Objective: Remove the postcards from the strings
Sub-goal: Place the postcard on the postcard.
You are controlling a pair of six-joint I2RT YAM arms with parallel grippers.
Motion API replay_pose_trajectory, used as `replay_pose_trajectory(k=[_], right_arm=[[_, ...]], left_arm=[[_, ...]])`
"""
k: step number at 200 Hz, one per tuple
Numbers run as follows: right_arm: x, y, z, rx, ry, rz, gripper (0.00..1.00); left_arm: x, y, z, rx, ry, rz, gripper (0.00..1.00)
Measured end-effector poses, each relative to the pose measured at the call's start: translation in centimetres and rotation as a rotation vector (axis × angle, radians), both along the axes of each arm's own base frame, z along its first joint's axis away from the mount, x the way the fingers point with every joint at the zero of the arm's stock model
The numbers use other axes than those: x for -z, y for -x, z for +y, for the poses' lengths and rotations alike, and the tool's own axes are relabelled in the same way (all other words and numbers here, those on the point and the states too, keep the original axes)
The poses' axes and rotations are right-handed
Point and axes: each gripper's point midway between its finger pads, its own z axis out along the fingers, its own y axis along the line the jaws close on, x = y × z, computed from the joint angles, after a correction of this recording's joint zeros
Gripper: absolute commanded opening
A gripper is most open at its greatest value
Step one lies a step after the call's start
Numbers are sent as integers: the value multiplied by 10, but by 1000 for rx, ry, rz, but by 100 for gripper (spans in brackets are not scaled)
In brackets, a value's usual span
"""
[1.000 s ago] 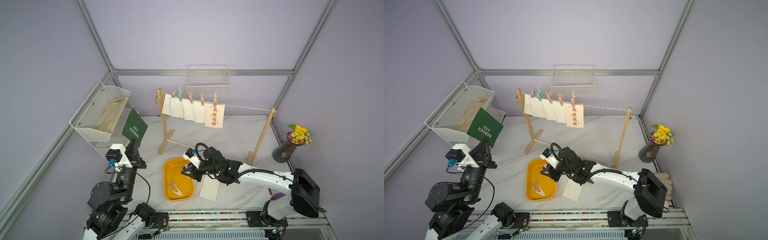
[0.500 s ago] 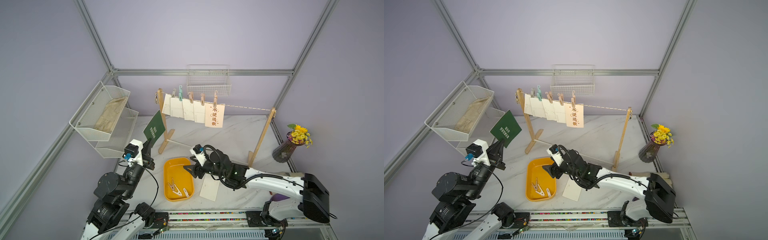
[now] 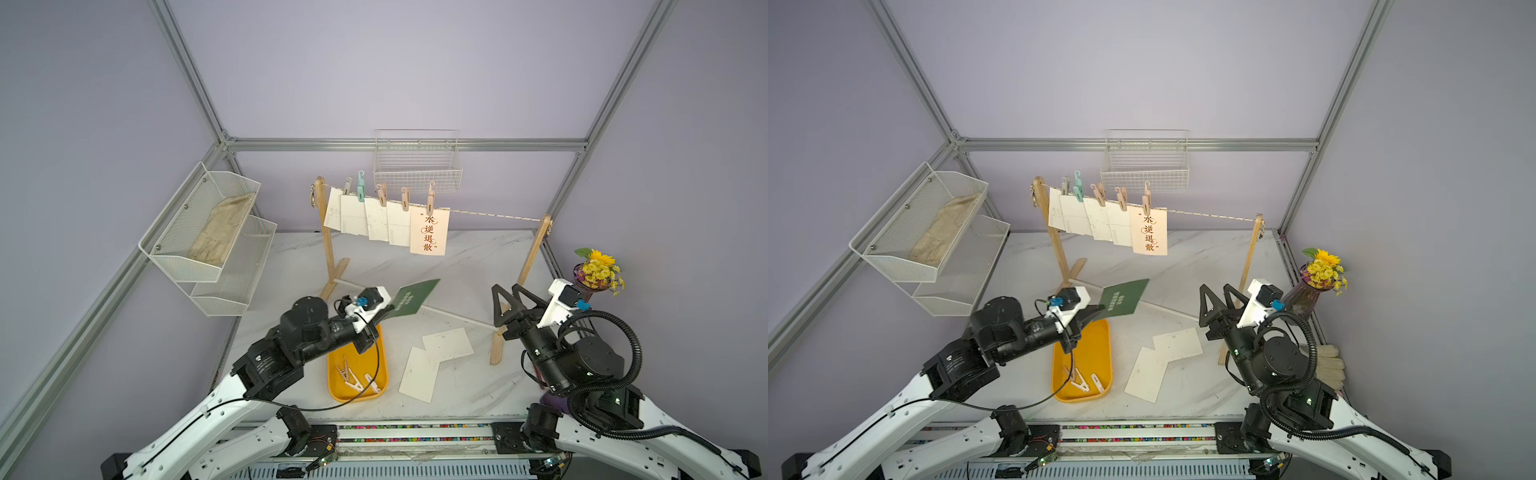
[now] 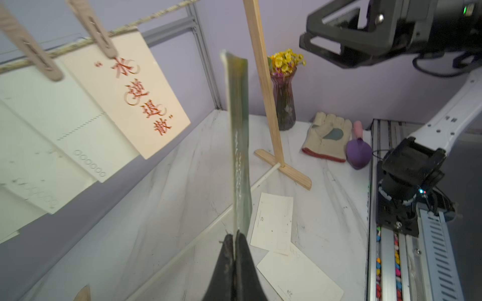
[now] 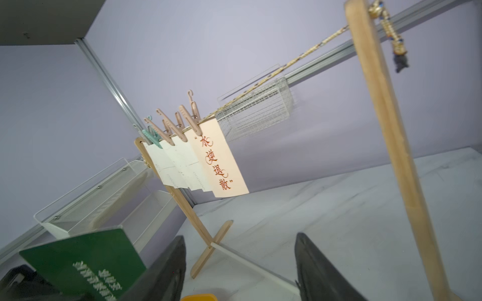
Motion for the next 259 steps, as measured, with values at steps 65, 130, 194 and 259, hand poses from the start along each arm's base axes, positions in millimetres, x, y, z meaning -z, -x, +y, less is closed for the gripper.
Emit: replay_pose_trajectory(k=[65,130,194,259], right_arm=[[4,6,-45,164,-19,52,68],[4,13,-62,193,-67,44,68],[7,13,-63,193,-68,46,68],[8,17,-69,196,-86,37,68]], left_arm=[[124,37,-76,15,-413,-48,0],[207,11,-88,-179,-717,-207,0],[205,-5,-88,-279,-730,-286,0],[222,-1,-93,-237,-760,-261,14]])
